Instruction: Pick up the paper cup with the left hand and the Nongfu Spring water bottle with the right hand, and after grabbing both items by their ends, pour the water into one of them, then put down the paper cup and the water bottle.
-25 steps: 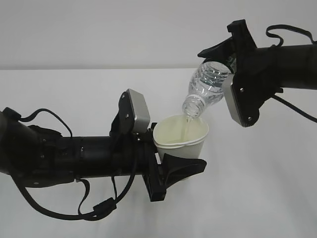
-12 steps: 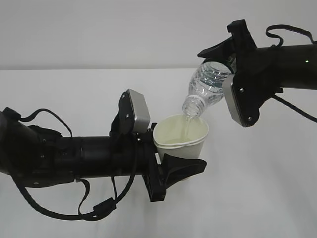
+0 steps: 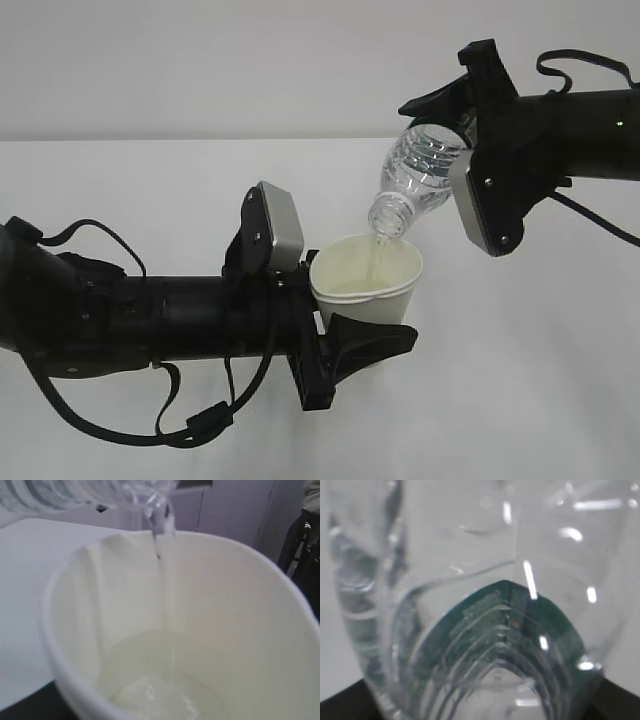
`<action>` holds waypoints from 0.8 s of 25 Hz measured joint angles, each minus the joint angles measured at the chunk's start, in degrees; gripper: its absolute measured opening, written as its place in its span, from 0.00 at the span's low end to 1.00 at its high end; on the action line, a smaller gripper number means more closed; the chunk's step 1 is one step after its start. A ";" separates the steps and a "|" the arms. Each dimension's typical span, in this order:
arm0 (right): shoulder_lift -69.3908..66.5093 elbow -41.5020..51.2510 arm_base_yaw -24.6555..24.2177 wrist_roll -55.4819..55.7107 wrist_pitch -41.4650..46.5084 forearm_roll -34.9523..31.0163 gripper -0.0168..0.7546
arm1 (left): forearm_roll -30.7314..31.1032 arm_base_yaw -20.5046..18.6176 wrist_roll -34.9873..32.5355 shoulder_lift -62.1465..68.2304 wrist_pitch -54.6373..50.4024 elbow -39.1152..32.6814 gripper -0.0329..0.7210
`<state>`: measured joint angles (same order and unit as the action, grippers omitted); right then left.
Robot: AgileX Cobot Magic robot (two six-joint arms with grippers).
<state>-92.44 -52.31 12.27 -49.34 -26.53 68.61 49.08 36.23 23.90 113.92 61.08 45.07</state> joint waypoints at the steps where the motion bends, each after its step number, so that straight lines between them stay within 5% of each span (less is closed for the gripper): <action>1: 0.00 0.00 0.00 0.00 0.00 0.00 0.66 | 0.14 0.00 0.00 0.00 0.00 0.00 0.62; 20: 0.00 0.00 0.00 -0.80 -0.21 0.00 0.66 | 0.50 0.00 0.00 0.00 0.61 0.00 0.62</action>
<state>-92.44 -52.31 12.27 -50.15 -26.74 68.61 49.58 36.23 23.90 113.92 61.69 45.07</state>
